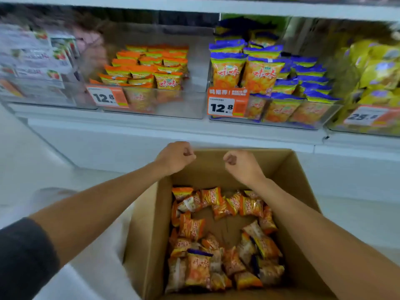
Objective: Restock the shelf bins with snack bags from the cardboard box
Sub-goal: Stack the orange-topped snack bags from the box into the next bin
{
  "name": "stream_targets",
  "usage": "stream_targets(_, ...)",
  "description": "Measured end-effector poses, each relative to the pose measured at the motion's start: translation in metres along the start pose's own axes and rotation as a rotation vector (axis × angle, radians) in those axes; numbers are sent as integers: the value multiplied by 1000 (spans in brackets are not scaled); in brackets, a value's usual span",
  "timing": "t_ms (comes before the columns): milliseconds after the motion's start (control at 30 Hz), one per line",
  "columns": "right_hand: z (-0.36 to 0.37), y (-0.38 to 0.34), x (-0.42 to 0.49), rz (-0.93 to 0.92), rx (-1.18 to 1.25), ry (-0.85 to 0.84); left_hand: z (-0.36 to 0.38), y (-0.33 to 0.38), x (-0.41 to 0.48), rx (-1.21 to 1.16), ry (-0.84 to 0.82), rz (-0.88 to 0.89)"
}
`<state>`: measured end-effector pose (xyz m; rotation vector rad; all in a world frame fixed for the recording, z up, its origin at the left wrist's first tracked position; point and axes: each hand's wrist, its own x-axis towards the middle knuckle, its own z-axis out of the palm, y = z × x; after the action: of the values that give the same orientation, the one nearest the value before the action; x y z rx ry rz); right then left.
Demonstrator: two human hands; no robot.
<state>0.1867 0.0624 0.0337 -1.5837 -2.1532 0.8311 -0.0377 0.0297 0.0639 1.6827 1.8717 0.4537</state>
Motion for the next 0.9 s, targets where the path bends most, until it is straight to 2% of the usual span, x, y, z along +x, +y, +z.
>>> stream_targets(100,17,58,-21,132,-60,-122,52,-15,4,6,-99,-69)
stream_targets(267,60,132,-28,368,24,-248,130,-40,17,-39,-189,-206)
stream_targets(467,134,135,5,556,361,-366,175,-66,16,-140,-138,-412)
stream_targets(567,169,134,20,656,382,-375,180,-73,19,-285,-107,-534)
stream_targets(667,184,142,23,586,272,-320,179,-72,23,-310,-104,-571)
stream_targets(767,161,151,19,461,206,-299,178,-69,29,-265,-119,-480)
stream_targets(833,134,156,15,366,218,-378,183,-69,30,-329,-216,-438)
stream_targets(900,108,155,13,333,298,-488,189,-62,26,-414,-388,-454)
